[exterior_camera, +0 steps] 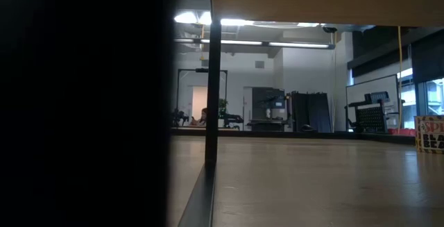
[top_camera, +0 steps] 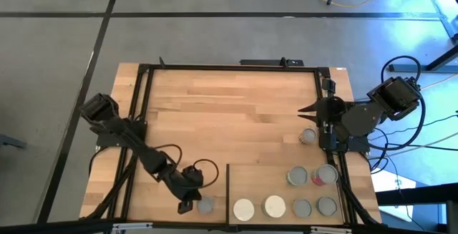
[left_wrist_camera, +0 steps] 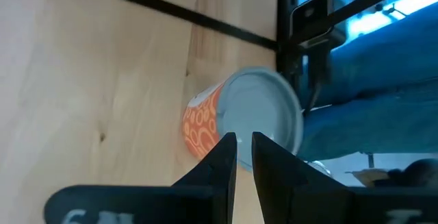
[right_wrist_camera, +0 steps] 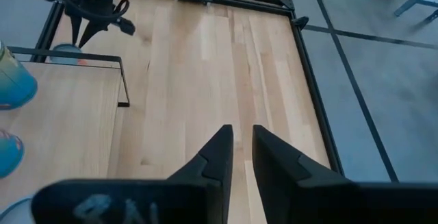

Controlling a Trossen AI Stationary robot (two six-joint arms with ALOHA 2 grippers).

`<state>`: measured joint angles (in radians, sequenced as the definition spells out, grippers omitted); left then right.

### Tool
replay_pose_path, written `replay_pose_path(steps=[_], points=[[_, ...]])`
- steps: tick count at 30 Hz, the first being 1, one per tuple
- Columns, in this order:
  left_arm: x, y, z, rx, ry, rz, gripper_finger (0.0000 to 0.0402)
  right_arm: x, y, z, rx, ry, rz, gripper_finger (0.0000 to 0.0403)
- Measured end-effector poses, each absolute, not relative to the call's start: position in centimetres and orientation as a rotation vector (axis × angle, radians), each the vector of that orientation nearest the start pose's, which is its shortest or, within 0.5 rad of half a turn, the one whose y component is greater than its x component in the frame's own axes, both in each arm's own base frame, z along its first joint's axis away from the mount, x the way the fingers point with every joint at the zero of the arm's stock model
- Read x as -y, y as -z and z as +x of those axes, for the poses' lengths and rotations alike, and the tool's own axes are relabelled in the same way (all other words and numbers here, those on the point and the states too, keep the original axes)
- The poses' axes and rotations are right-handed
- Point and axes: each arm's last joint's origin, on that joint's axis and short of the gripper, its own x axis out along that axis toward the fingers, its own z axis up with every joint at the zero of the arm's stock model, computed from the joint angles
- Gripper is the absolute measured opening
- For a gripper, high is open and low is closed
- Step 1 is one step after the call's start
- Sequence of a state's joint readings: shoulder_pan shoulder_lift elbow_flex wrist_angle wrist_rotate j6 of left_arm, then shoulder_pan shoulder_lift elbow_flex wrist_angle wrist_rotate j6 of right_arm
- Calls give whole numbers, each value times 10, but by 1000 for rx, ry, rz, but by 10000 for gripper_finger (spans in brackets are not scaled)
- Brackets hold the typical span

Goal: Pick and place cans onto a shelf
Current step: Put the canned meatballs on the shelf

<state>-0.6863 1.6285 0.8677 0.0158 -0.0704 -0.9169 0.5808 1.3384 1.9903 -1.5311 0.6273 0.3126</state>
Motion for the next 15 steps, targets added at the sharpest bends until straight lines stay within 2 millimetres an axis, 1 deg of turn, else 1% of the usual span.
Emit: replay_pose_path(steps=[2, 6, 15], points=[[207, -171, 254, -903, 212, -566, 39, -82, -486, 156, -702, 154, -200, 59], [207, -169, 255, -896, 202, -559, 39, -82, -486, 156, -701, 154, -200, 59], [209, -169, 254, -887, 207, -555, 39, -82, -487, 157, -699, 155, -198, 59]])
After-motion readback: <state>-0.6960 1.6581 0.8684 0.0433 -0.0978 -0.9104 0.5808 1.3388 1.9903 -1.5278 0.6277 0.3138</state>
